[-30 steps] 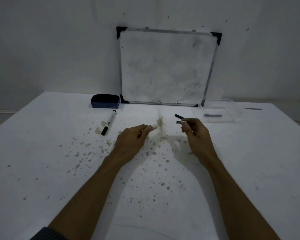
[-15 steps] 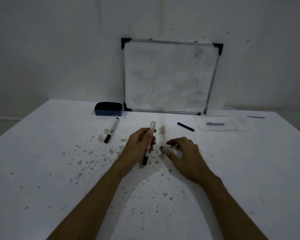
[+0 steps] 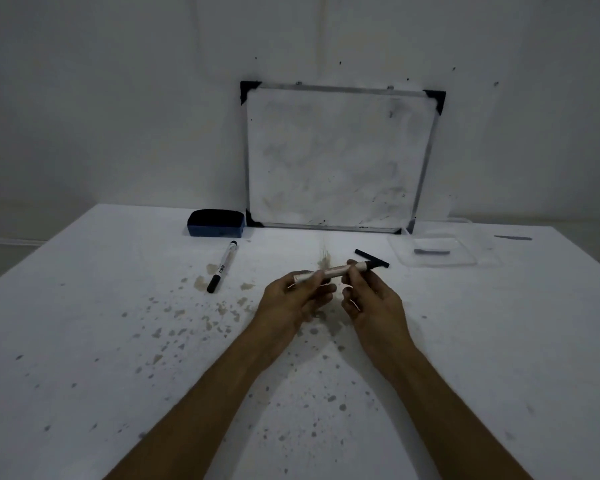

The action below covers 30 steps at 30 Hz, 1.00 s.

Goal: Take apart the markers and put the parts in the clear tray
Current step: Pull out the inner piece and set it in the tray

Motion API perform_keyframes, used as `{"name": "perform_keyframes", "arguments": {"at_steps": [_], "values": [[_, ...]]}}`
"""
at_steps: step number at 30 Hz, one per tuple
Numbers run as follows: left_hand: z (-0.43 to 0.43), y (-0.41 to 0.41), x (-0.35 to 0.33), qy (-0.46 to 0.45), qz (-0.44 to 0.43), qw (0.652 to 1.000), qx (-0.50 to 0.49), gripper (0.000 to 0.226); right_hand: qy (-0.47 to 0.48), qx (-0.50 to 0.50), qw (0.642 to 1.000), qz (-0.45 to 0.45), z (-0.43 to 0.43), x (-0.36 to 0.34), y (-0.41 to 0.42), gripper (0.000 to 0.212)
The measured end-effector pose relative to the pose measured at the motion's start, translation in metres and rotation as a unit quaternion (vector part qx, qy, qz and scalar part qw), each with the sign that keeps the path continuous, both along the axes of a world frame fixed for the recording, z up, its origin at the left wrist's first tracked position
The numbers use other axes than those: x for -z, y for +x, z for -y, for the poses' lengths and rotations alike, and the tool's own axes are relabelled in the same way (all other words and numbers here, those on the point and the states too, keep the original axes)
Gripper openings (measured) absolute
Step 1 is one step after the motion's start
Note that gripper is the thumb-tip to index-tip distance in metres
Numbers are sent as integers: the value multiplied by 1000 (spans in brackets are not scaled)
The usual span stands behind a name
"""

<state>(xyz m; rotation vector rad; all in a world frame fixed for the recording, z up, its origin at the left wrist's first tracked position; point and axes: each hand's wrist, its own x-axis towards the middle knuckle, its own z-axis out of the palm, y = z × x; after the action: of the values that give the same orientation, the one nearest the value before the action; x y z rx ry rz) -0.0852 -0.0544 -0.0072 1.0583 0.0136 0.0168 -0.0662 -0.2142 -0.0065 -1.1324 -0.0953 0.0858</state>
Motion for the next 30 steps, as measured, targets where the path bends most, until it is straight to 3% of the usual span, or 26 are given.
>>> {"name": "perform_keyframes", "arguments": {"at_steps": [3, 8, 11, 14, 21, 30], "values": [[10, -1, -1, -11, -5, 1000, 1, 49, -75, 6, 997, 18, 1, -1, 1, 27], [4, 5, -7, -203, -134, 970, -17, 70, -183, 62, 968, 162, 2, -13, -3, 23], [-2, 7, -9, -212, -152, 965, 16, 65, -274, 74, 928, 240, -3, -10, -9, 21], [-1, 5, -10, -180, -152, 971, 43, 61, -374, 27, 892, 253, -11, 1, -11, 26], [-1, 9, -2, -177, -115, 976, 55, 39, -244, 70, 950, 181, 0, -1, 1, 15], [-14, 11, 1, 51, -29, 996, 72, 21, -113, 97, 988, 31, 11, -4, 12, 31]]}}
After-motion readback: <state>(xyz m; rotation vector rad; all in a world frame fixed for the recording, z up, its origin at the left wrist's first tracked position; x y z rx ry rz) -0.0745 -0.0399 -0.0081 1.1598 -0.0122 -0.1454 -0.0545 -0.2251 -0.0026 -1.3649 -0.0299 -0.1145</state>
